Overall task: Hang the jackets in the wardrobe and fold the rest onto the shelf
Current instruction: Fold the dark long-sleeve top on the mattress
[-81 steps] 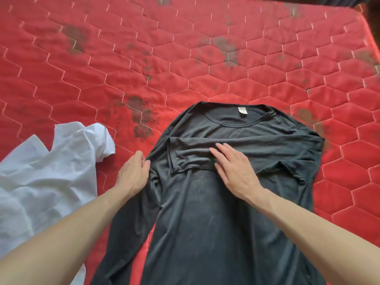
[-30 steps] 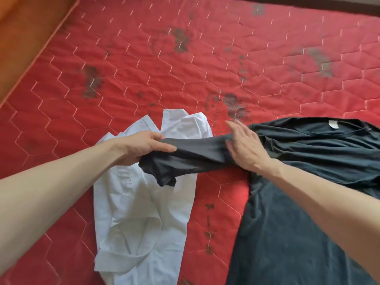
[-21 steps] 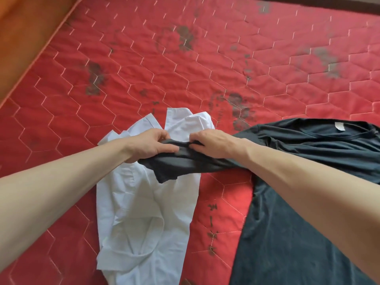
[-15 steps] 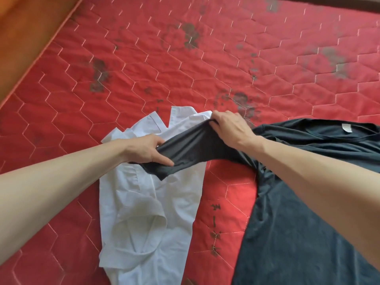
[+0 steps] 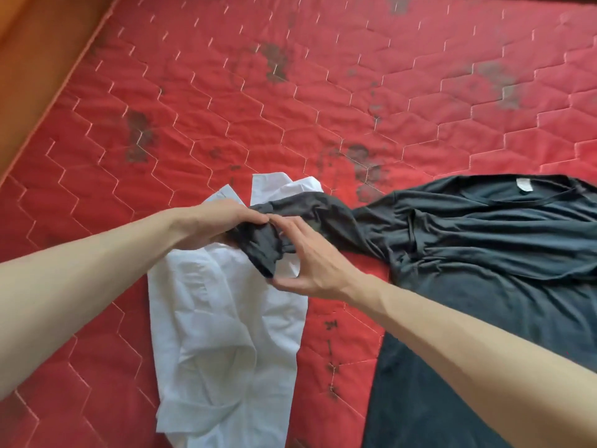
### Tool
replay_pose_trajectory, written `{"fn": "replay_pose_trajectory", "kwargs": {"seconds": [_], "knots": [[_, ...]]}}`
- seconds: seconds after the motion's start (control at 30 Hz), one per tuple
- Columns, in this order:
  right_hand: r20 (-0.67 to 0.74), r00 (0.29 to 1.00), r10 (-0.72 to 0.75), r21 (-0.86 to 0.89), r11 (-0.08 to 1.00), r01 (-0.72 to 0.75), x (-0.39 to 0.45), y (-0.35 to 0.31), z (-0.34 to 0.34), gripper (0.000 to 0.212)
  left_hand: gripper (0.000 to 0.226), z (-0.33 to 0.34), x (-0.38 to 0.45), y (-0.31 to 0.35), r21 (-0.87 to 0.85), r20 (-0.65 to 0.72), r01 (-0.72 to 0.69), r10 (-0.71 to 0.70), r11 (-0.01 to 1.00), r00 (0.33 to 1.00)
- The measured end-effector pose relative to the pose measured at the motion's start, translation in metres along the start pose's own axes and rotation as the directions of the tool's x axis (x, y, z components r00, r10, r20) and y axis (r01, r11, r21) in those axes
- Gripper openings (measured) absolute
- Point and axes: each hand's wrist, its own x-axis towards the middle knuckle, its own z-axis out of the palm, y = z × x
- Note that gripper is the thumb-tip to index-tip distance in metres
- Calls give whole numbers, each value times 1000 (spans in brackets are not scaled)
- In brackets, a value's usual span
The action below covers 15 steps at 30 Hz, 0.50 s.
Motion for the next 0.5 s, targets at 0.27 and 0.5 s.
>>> {"fn": "replay_pose_trajectory", "kwargs": {"seconds": [0.27,0.5], "knots": [[-415,790,452,451,856,-253,-37,-7,-30,74,33,104,19,77,3,-105,-218,217,976,971],[-422,677,603,703,689,-176,-103,32,-137,71,69,193,50,147,35,-298,-428,418,903,858]]}}
